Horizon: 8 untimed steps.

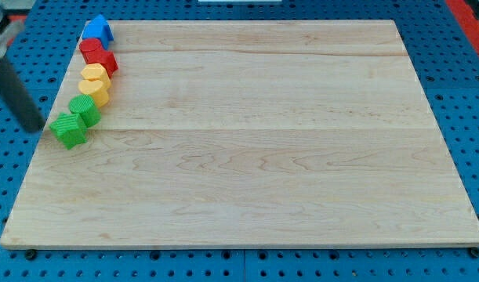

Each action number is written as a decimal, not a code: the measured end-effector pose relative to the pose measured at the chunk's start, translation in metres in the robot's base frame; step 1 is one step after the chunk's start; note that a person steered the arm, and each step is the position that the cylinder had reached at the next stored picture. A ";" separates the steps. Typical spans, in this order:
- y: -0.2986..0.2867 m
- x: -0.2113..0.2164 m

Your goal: Push the red blocks slightly towards the left of the board

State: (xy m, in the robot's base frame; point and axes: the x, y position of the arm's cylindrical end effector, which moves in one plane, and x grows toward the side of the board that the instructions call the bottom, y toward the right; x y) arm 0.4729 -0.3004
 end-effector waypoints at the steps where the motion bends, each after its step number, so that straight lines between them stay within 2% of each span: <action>1: 0.017 0.067; 2: 0.114 0.058; 3: 0.173 -0.010; 4: 0.179 -0.034; 6: 0.179 -0.034; 8: 0.205 -0.034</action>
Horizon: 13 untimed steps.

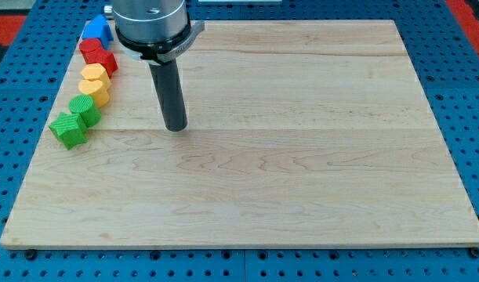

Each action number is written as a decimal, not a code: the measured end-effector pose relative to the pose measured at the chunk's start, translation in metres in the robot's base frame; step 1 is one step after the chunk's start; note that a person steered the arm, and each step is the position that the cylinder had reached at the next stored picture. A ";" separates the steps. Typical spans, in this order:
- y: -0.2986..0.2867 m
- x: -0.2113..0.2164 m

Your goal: Push the red blocks slightly towards the left of the board

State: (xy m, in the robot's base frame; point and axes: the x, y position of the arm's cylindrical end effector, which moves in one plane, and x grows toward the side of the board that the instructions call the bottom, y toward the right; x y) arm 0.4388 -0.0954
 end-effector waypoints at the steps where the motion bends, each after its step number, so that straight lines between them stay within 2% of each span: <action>1: 0.001 -0.020; 3: -0.036 -0.082; 4: -0.065 -0.105; 6: -0.086 -0.136; 9: -0.116 -0.131; 11: -0.059 -0.131; 12: -0.049 -0.099; 13: -0.082 -0.093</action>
